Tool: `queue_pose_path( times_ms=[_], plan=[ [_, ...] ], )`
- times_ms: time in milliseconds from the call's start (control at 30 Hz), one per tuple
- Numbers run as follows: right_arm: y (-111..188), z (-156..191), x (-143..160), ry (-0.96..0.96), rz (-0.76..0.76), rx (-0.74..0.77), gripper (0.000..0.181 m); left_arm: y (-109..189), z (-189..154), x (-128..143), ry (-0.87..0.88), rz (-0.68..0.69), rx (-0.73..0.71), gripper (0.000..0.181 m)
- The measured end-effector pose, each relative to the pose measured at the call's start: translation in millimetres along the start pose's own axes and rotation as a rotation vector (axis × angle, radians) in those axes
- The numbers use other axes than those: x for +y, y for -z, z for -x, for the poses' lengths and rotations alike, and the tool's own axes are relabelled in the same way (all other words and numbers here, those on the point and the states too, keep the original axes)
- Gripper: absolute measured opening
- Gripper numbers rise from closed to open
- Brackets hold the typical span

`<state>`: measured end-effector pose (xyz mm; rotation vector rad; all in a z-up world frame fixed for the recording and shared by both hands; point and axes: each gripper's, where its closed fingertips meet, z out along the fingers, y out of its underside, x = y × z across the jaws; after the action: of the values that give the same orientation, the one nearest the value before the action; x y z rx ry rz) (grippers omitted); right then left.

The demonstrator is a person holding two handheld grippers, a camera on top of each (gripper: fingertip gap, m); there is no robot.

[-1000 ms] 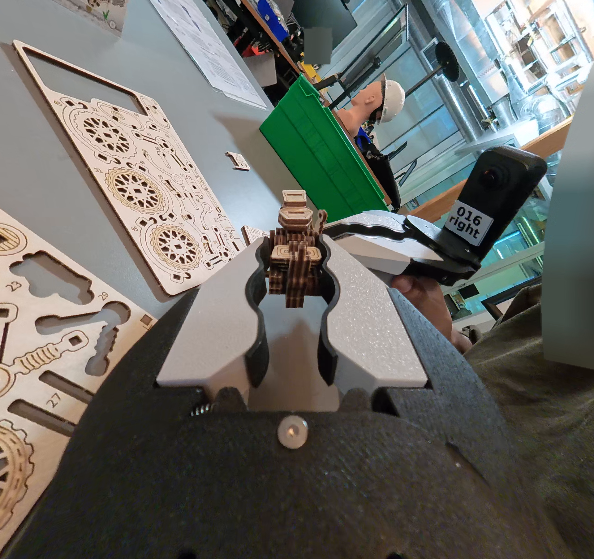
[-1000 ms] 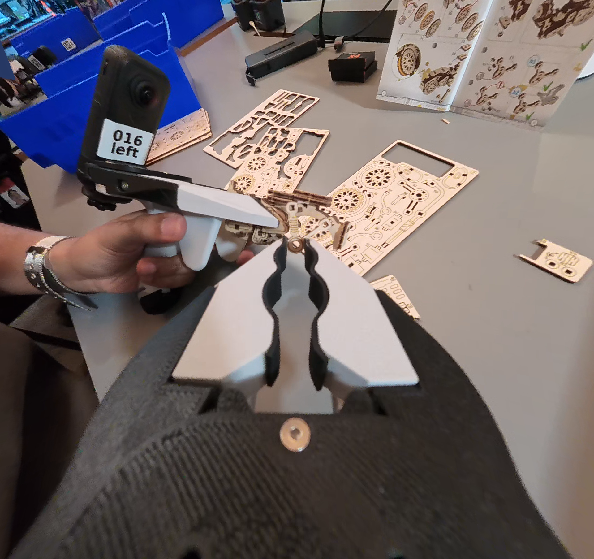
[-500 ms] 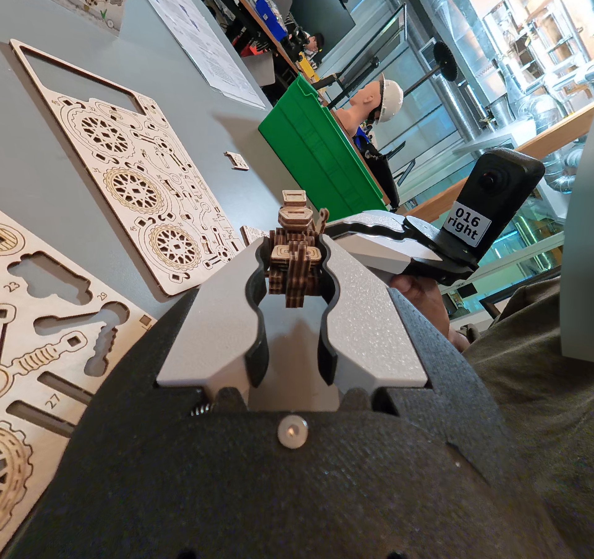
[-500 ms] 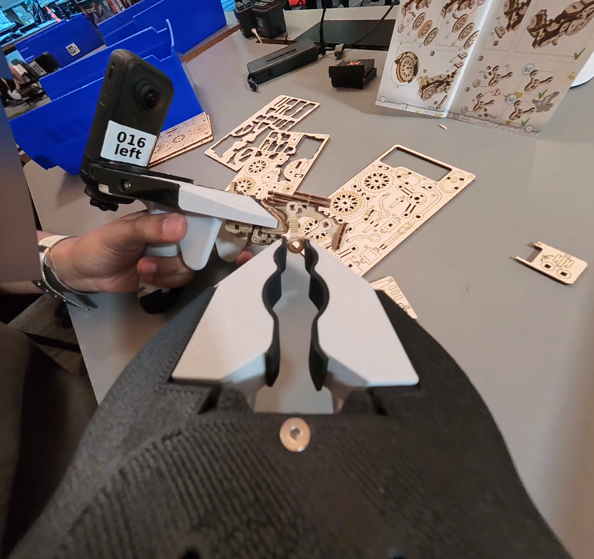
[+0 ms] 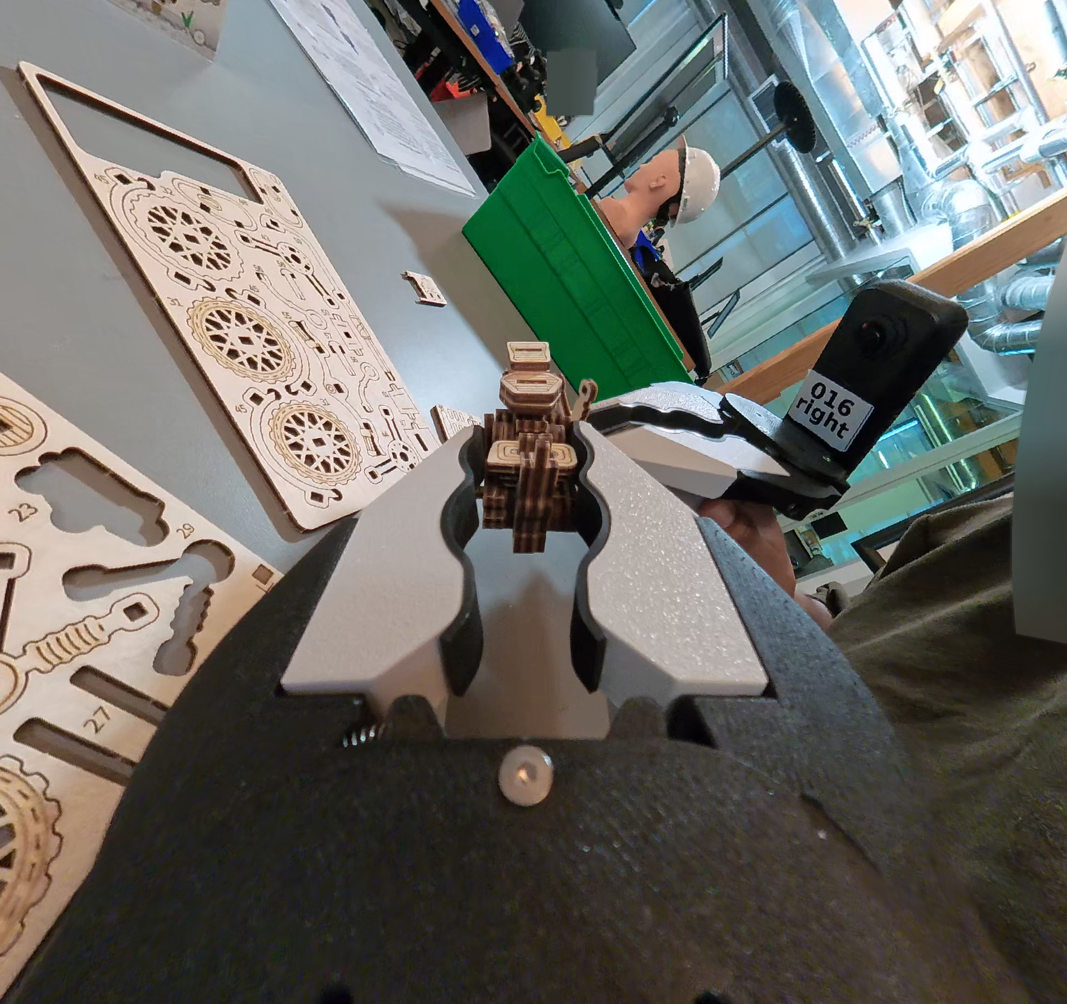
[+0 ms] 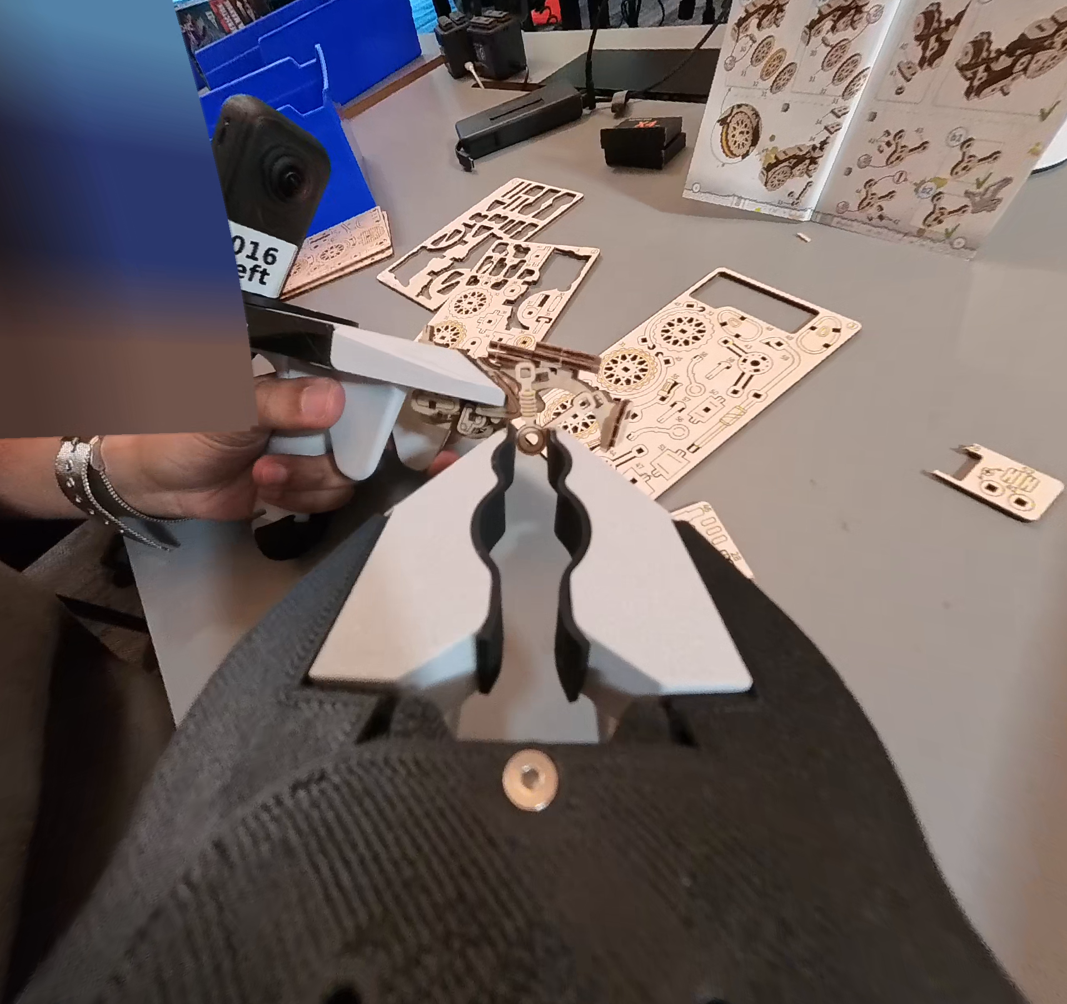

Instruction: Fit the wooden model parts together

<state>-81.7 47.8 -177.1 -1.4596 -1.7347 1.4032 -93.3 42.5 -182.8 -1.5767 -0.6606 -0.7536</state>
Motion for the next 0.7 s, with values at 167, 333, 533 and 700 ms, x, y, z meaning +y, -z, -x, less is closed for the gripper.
queue_pose_path(
  times_ms=[167, 333, 533, 700],
  plan=[
    [5.4, 13.7, -8.0, 0.031, -0.067, -0.078, 0.008, -0.3, 0.0, 0.9, 0.018, 0.011, 0.011, 0.027],
    [13.0, 21.5, -11.7, 0.088, -0.104, -0.113, 0.008, -0.2, 0.5, 0.8, 0.04, 0.015, 0.019, 0.026],
    [12.2, 20.4, -10.0, 0.092, -0.1, -0.124, 0.008, 0.0, 0.8, 0.8, 0.055, 0.017, 0.025, 0.026],
    [10.8, 23.3, -8.3, 0.091, -0.095, -0.148, 0.008, -0.8, 3.5, 1.8, 0.063, 0.024, 0.012, 0.026]
  ],
)
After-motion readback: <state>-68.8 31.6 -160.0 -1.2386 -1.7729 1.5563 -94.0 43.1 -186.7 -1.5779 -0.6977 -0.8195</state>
